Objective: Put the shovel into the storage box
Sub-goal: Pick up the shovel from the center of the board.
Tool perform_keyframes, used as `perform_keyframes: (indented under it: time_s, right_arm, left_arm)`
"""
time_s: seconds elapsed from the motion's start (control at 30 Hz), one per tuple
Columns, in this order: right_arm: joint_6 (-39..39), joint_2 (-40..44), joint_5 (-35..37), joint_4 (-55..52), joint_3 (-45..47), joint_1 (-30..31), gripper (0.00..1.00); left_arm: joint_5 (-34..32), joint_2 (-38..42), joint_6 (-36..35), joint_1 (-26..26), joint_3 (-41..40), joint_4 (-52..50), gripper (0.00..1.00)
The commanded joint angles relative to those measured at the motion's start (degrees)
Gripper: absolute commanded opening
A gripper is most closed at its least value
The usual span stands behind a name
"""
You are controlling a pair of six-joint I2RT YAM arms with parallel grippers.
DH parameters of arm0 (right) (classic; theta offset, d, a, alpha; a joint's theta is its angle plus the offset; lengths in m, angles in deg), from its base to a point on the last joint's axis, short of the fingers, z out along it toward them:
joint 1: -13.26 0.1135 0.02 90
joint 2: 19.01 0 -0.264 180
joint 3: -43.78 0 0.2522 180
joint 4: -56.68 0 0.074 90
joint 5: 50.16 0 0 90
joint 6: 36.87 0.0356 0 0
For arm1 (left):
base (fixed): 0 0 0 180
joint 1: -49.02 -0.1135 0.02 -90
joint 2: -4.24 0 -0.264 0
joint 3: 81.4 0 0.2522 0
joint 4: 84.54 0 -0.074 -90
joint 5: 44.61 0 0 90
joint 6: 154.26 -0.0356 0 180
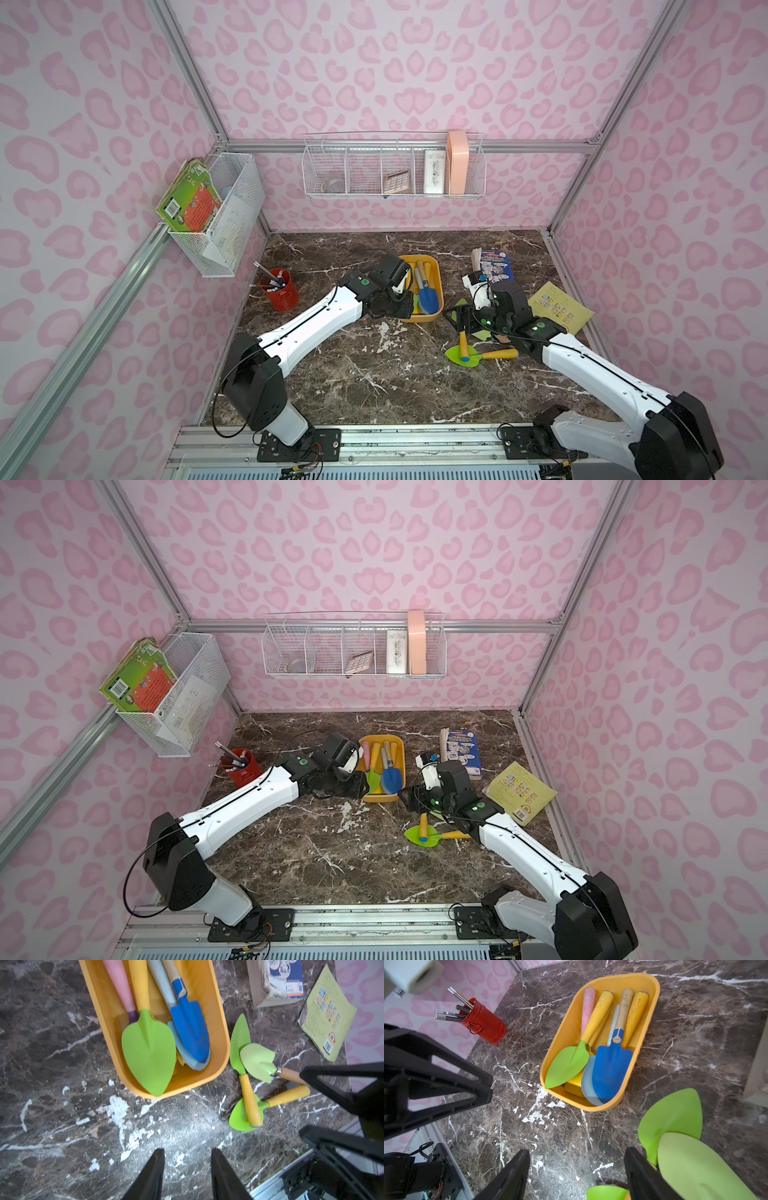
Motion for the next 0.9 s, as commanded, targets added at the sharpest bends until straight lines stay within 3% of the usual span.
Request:
perform_keyframes:
  time_s: [0.0,0.43,0.87]
  right_arm:
    - [-0.2,-0.4,0.5,-2.3,-1.3,0.6,0.74]
    - [1.0,1.0,3.7,-5.7,-0.4,0.8,0.75]
    - [2.7,2.3,8.3,-12.0,0.4,-0.3,0.74]
  left_arm:
    - [2.8,3.1,0.1,0.5,-3.3,1.9,0.42]
    - [5.9,8.5,2.1,5.1,-13.4,10.8,0.42]
    - [3.7,3.4,0.2,10.9,-11.6,11.3,0.41]
